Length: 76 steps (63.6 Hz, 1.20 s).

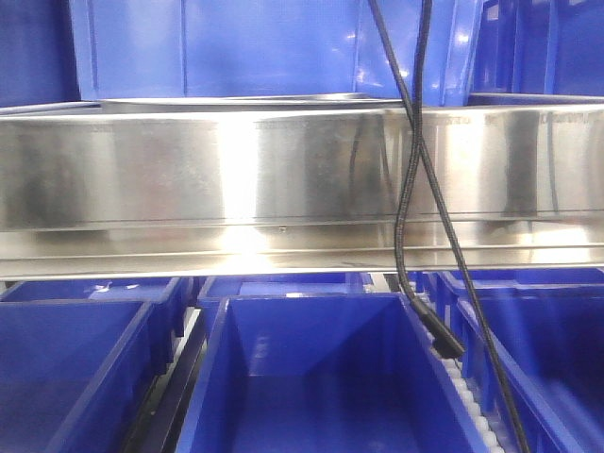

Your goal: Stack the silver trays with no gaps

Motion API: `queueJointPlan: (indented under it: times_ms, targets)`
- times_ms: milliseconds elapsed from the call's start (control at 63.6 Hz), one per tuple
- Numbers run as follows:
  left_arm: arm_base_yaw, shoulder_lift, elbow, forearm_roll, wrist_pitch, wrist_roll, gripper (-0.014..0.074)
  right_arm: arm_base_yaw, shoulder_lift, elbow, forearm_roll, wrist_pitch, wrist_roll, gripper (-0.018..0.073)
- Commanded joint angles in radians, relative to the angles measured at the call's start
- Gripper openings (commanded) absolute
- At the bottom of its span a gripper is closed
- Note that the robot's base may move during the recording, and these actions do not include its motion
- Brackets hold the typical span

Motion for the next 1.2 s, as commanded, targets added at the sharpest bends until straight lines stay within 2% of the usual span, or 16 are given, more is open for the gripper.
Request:
queueJointPlan:
  times_ms: [0,189,362,487,660,802,1179]
  targets:
    - [-0.003,-0.004,-0.002,-0.006,-0.018,0.0,0.0004,0.001,-0.014,-0.007,-0.008,-0.029,-0.007,-0.0079]
    - [-0.003,-0.004,-0.002,-0.006,-0.018,0.0,0.0004,0.05,-0.069,0.09,-0.007,0.037,-0.007,-0.0079]
    - [-0.003,-0.004,-0.002,-0.006,-0.018,0.0,0.0004,0.105,-0.255,0.378,-0.011,0.025,-0.007,-0.0079]
    - [-0.003,-0.004,-0.002,-0.006,-0.018,0.0,0.0004,0.103,-0.427,0.622,-0.011,-0.077,-0.007,-0.0079]
    - [-0.003,-0.004,-0.002,-0.006,-0.018,0.0,0.0004,0.075,-0.667,0.878,0.004,-0.083,-0.007,-0.0079]
    - [-0.003,-0.004,-0.002,-0.006,-0.018,0.0,0.0004,-0.042,-0.879,1.046,0.091,-0.083,-0.007,-0.0079]
    - [-0.003,-0.004,-0.002,-0.006,-0.018,0.0,0.0004,-0.45,-1.368,1.342,0.093,0.012,-0.007,-0.0079]
